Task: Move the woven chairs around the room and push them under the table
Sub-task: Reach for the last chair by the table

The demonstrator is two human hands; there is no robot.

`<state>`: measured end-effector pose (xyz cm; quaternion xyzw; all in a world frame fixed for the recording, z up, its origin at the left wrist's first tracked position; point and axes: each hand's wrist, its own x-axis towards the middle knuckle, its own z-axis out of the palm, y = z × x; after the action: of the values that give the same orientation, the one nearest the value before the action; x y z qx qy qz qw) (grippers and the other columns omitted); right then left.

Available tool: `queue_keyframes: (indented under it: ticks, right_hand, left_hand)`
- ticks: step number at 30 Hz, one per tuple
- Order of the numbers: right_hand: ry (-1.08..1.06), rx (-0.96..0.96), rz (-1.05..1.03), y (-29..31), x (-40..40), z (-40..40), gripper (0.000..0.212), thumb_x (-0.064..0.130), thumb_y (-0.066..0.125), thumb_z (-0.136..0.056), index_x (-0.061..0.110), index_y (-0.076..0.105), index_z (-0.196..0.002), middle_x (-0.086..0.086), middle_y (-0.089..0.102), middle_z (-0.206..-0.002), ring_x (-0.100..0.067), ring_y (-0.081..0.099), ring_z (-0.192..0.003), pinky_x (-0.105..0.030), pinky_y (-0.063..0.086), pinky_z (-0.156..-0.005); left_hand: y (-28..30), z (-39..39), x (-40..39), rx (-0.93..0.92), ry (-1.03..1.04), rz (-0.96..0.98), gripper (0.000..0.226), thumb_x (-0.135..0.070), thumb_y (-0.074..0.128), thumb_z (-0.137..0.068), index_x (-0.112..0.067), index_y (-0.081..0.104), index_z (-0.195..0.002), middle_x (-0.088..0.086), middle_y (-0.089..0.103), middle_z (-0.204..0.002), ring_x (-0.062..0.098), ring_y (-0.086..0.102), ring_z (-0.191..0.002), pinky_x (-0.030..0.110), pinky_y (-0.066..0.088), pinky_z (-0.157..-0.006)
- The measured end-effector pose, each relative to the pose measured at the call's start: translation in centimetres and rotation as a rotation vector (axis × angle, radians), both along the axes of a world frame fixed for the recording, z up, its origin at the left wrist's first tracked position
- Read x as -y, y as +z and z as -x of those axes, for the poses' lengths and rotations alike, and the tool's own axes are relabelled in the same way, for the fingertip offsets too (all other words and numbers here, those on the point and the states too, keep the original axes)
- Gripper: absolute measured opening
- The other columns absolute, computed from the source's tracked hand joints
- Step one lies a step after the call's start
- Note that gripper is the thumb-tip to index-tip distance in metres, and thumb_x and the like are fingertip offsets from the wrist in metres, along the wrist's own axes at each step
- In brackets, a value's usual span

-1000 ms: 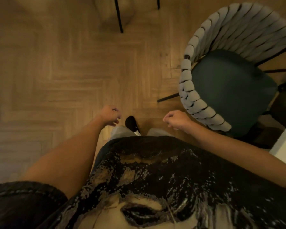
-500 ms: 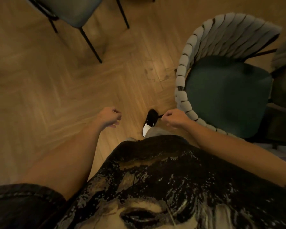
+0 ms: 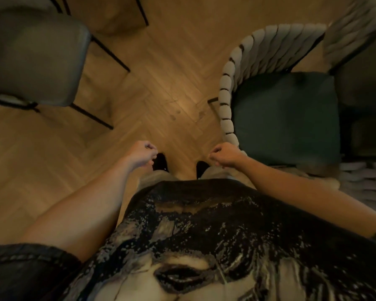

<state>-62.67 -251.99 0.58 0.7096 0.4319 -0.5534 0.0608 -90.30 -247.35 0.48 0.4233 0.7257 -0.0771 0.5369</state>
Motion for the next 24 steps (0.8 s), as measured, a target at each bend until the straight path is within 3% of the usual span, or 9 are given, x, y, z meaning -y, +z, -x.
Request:
queue_keyframes:
  ticks: [3, 7, 11, 16, 21, 24]
  right_hand:
    - [-0.169, -0.005, -0.037, -0.3, -1.1, 0.9, 0.024, 0.023, 0.063, -0.096, 0.005, 0.076, -0.105, -0.011, 0.075, -0.097, -0.024, 0.069, -0.091, -0.044, 0.058, -0.092]
    - [-0.411, -0.011, -0.051, -0.8, -1.3, 1.9, 0.024, 0.023, 0.063, -0.096, 0.004, 0.075, -0.103, -0.01, 0.075, -0.098, -0.025, 0.07, -0.093, -0.048, 0.056, -0.096]
    - [-0.604, -0.008, -0.041, -0.7, -1.1, 2.8, 0.022, 0.025, 0.06, -0.1, 0.009, 0.073, -0.105, -0.01, 0.073, -0.098, -0.025, 0.07, -0.091, -0.044, 0.061, -0.085]
    - [-0.78, 0.017, -0.021, -1.4, -0.6, 2.9, 0.01, 0.03, 0.058, -0.102, 0.026, 0.065, -0.097, -0.005, 0.072, -0.099, -0.02, 0.07, -0.092, -0.036, 0.062, -0.078]
    - [-1.046, -0.03, 0.015, -2.3, -1.2, 3.0, 0.014, 0.027, 0.06, -0.101, 0.018, 0.069, -0.109, -0.007, 0.072, -0.097, -0.019, 0.07, -0.086, -0.041, 0.063, -0.083]
    - [-1.17, -0.057, 0.022, -2.4, -1.6, 2.9, 0.016, 0.027, 0.062, -0.1, 0.017, 0.071, -0.108, -0.005, 0.072, -0.098, -0.019, 0.07, -0.086, -0.035, 0.063, -0.078]
  left_hand:
    - [-0.1, 0.3, -4.5, 0.012, -0.137, 0.05, 0.01, -0.021, 0.058, -0.101, -0.015, 0.063, -0.107, 0.007, 0.069, -0.107, 0.02, 0.069, -0.086, 0.04, 0.06, -0.078]
    - [0.8, -0.7, -9.9, 0.03, -0.306, 0.066, 0.013, -0.02, 0.055, -0.103, -0.012, 0.062, -0.111, 0.007, 0.067, -0.108, 0.02, 0.067, -0.087, 0.039, 0.058, -0.079]
    - [0.9, -2.9, -13.8, 0.017, -0.502, 0.004, 0.014, -0.015, 0.054, -0.103, -0.01, 0.06, -0.114, 0.01, 0.065, -0.104, 0.016, 0.06, -0.07, 0.025, 0.052, -0.054]
    - [0.5, -7.2, -18.2, 0.014, -0.696, 0.002, 0.011, -0.017, 0.055, -0.102, -0.012, 0.06, -0.11, 0.009, 0.067, -0.103, 0.016, 0.061, -0.072, 0.03, 0.053, -0.063]
    - [0.1, -12.6, -21.7, 0.046, -0.814, 0.028, 0.013, -0.016, 0.054, -0.102, -0.011, 0.059, -0.113, 0.01, 0.065, -0.105, 0.02, 0.062, -0.081, 0.036, 0.055, -0.072]
    - [-0.1, -15.5, -23.0, 0.065, -0.888, 0.04, 0.02, -0.013, 0.054, -0.102, -0.006, 0.059, -0.12, 0.013, 0.064, -0.103, 0.02, 0.059, -0.075, 0.034, 0.053, -0.065]
